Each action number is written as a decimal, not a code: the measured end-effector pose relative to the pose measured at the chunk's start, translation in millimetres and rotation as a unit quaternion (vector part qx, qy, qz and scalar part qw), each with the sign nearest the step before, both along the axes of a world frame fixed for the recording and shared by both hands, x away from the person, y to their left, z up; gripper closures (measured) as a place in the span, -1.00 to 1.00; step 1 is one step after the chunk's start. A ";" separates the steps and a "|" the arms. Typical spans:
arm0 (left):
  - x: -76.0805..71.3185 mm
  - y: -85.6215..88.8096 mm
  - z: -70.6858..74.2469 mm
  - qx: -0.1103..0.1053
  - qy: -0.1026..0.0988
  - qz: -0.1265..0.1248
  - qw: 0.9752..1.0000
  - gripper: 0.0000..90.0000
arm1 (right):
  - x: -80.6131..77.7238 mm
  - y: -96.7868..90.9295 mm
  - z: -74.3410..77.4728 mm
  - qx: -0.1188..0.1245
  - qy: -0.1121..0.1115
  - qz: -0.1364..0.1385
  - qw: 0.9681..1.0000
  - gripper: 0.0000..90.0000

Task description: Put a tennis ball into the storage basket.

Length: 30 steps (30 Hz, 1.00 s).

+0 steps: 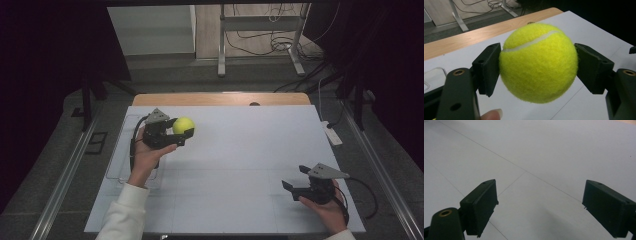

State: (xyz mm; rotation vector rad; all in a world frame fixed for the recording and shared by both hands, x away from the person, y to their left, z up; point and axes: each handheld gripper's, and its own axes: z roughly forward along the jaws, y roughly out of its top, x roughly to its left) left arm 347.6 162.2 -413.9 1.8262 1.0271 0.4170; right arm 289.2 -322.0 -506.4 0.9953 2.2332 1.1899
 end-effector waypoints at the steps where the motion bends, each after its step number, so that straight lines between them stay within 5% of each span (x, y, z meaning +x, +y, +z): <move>1: 0.0 0.7 0.1 0.000 0.000 0.001 1.000 -0.40 | 0.0 0.1 -0.1 0.000 0.000 0.000 1.000 -0.72; 30: -3.8 17.1 3.1 0.001 0.000 0.030 1.000 -0.40 | 0.8 1.0 -1.2 -0.002 0.001 0.001 1.000 -0.72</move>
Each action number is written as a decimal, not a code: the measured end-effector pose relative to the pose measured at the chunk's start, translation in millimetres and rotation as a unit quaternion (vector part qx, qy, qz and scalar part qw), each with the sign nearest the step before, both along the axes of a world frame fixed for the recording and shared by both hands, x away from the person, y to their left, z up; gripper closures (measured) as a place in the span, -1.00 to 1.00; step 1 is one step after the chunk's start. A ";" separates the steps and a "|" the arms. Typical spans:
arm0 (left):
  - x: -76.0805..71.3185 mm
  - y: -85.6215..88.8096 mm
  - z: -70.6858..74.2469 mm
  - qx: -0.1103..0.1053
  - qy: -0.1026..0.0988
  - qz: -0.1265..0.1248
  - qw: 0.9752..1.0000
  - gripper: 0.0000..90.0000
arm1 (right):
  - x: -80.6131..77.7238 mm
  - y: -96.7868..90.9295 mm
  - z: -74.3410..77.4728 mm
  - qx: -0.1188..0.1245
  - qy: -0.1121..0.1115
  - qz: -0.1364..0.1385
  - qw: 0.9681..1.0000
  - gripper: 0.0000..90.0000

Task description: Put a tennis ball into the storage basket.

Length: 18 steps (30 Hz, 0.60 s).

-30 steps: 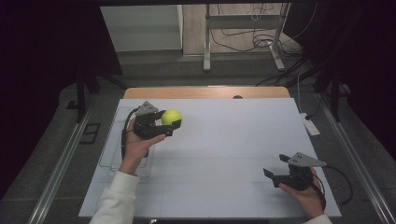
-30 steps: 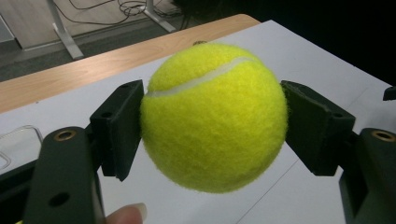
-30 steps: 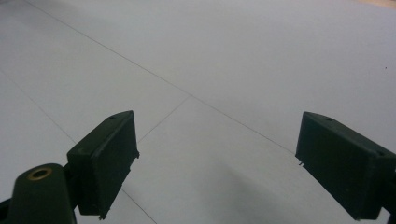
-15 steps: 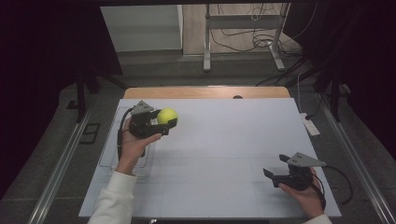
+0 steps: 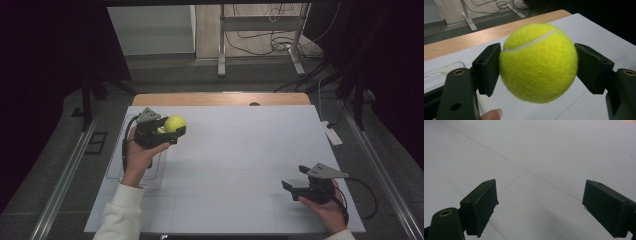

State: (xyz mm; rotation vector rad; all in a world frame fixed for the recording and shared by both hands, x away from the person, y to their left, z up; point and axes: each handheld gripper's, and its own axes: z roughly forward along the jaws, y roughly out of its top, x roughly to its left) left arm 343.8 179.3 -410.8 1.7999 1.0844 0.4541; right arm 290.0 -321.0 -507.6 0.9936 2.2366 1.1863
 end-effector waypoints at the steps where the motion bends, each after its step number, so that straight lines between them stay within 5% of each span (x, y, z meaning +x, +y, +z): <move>1: 0.0 1.0 0.0 0.001 0.000 0.002 1.000 -0.40 | 0.0 0.0 0.0 0.000 0.000 0.000 1.000 -0.72; 18: 4.2 24.1 -6.5 0.018 0.012 0.048 0.999 -0.40 | -0.1 0.2 -0.1 0.000 0.001 0.000 1.000 -0.72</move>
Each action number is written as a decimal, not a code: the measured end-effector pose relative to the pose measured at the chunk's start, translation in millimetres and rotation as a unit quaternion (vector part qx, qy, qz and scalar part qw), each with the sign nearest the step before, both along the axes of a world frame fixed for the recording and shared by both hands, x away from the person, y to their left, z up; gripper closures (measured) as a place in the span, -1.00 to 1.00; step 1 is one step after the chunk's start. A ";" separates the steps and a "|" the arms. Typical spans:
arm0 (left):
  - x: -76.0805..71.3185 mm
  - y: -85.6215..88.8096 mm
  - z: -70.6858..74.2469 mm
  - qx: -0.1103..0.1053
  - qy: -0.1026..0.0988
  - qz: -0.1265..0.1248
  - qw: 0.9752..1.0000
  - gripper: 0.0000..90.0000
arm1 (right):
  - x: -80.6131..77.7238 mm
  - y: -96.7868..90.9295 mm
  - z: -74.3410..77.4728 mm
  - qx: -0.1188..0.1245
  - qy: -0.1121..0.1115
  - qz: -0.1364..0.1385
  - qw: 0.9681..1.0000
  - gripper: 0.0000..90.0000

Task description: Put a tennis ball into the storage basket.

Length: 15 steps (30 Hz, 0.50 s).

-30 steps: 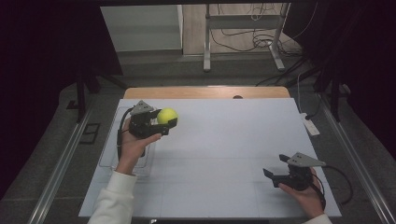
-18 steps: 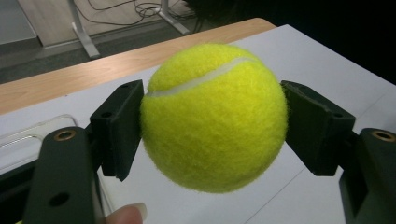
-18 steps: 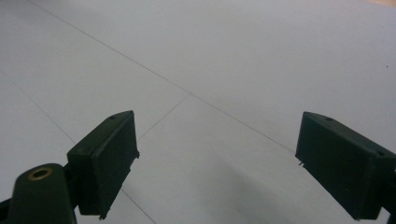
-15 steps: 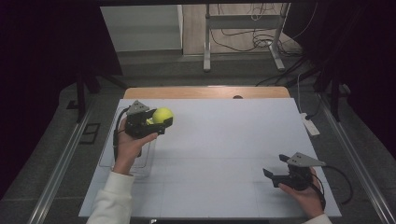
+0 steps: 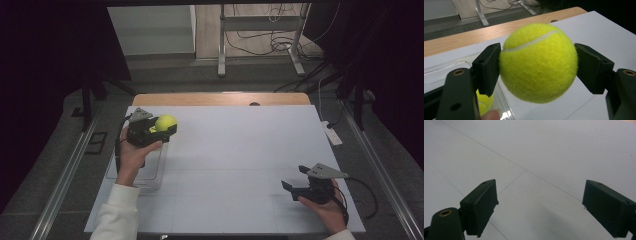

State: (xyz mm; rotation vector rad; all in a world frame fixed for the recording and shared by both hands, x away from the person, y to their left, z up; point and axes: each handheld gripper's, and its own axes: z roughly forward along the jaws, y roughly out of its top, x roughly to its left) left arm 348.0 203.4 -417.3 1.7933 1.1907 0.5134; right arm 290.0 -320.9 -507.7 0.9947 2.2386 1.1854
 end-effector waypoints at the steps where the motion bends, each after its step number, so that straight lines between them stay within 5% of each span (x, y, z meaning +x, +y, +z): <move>1: 0.2 1.5 -0.3 0.002 0.000 0.003 1.000 -0.40 | -0.1 0.0 0.0 0.000 0.000 0.000 1.000 -0.72; 15: -0.3 15.0 -2.1 0.019 0.004 0.032 0.999 -0.40 | -0.2 0.1 0.2 0.000 -0.001 0.001 1.000 -0.72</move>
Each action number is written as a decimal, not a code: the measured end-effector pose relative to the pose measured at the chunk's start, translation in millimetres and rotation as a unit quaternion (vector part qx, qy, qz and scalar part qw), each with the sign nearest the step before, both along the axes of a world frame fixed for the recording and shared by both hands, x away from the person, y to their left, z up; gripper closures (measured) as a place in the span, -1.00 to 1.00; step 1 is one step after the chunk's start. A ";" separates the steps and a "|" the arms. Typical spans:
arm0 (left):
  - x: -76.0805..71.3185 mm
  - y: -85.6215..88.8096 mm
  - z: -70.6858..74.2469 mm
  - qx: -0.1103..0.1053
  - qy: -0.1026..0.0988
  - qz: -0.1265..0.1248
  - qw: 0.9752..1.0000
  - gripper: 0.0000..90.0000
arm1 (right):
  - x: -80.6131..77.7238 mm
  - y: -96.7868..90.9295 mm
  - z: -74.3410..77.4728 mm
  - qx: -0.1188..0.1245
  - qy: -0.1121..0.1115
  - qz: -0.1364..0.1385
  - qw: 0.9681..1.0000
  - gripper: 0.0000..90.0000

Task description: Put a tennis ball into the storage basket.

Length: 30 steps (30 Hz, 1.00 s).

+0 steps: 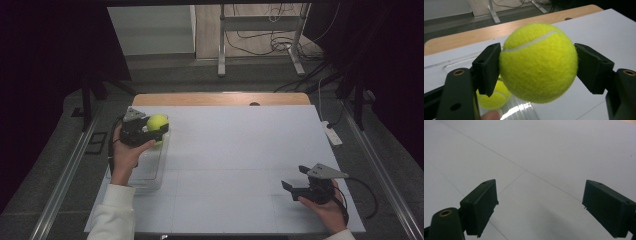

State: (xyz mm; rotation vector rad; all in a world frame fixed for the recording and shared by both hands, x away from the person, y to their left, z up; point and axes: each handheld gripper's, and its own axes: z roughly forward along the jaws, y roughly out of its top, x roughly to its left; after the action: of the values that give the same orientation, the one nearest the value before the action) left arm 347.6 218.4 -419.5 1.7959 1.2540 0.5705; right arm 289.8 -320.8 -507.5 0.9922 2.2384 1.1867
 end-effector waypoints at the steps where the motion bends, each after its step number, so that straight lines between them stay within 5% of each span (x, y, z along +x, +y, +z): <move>1: 0.1 2.3 -0.9 0.000 0.002 0.003 1.000 -0.40 | 0.0 0.0 0.1 0.000 0.000 0.000 1.000 -0.72; 30: -4.2 31.7 -9.6 0.027 0.028 0.044 0.998 -0.40 | 0.6 0.3 -0.2 -0.004 0.000 -0.003 1.000 -0.72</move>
State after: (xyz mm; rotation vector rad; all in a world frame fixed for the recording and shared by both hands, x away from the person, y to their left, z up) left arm 343.4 250.1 -429.1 1.8186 1.3733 0.6128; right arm 290.4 -320.5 -507.7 0.9941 2.2370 1.1739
